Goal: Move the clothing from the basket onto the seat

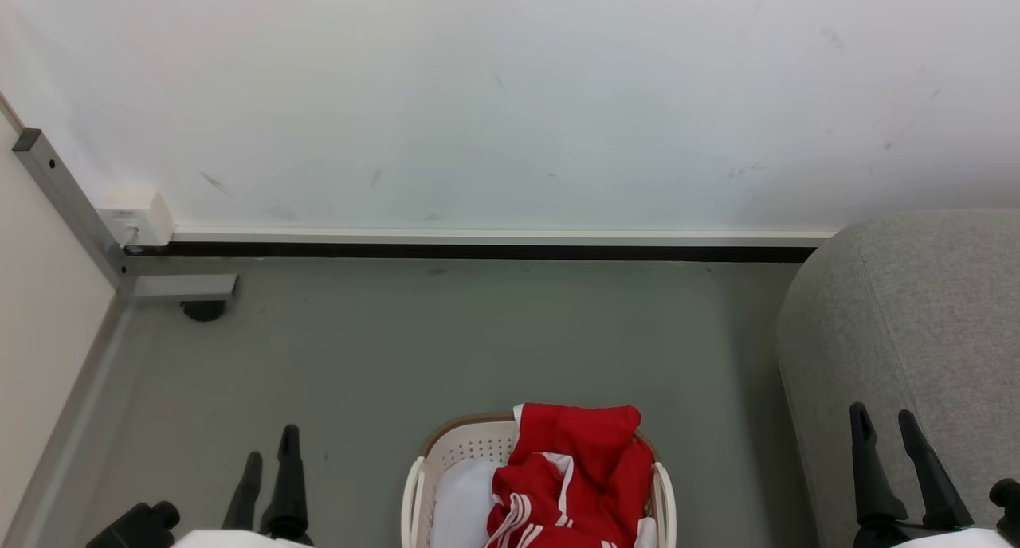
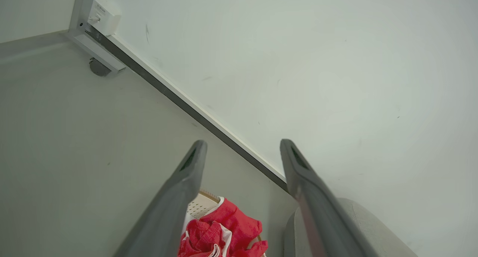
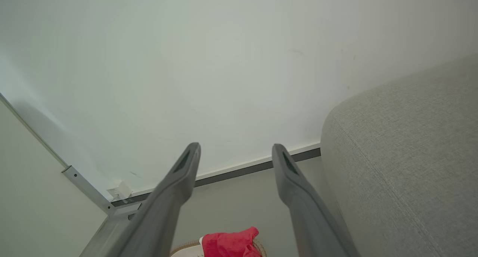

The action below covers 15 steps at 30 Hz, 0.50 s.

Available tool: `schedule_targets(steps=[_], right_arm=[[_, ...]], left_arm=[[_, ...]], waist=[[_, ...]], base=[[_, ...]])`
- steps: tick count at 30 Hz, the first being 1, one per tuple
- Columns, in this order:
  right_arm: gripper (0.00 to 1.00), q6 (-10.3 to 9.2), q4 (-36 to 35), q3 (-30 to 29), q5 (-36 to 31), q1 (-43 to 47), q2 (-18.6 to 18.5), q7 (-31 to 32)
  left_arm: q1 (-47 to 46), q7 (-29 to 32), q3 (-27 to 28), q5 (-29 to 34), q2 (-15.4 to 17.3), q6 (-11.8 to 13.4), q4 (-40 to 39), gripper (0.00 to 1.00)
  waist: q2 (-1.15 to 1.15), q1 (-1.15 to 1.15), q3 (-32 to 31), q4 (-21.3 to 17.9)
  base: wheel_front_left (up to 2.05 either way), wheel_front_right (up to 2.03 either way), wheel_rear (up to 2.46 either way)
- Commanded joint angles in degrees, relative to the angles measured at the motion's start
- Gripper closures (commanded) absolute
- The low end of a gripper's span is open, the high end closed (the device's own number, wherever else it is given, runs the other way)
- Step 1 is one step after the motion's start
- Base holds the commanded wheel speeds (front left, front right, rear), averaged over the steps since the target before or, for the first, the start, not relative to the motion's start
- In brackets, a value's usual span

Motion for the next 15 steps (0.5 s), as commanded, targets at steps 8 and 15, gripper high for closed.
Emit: schedule_targets(steps=[8,15], right_arm=[[0.0,-0.06,0.55,-1.93,-8.7,0.36,0.95,-0.27],[0.0,-0.07,1.42,-3.0,-14.53,0.8,2.0,-0.3]], left_arm=[[0.56,-1.7,-0.17,5.93,0.53,-0.35,0.02,0.0],[0.88,-2.85,-0.21,10.25,0.57,-0.52,0.42,0.0]], waist=[[0.0,0.0,-0.05,-0.14],[0.0,0.0,-0.01,-0.19]], base=[[0.0,0.0,0.0],[0.0,0.0,0.0]])
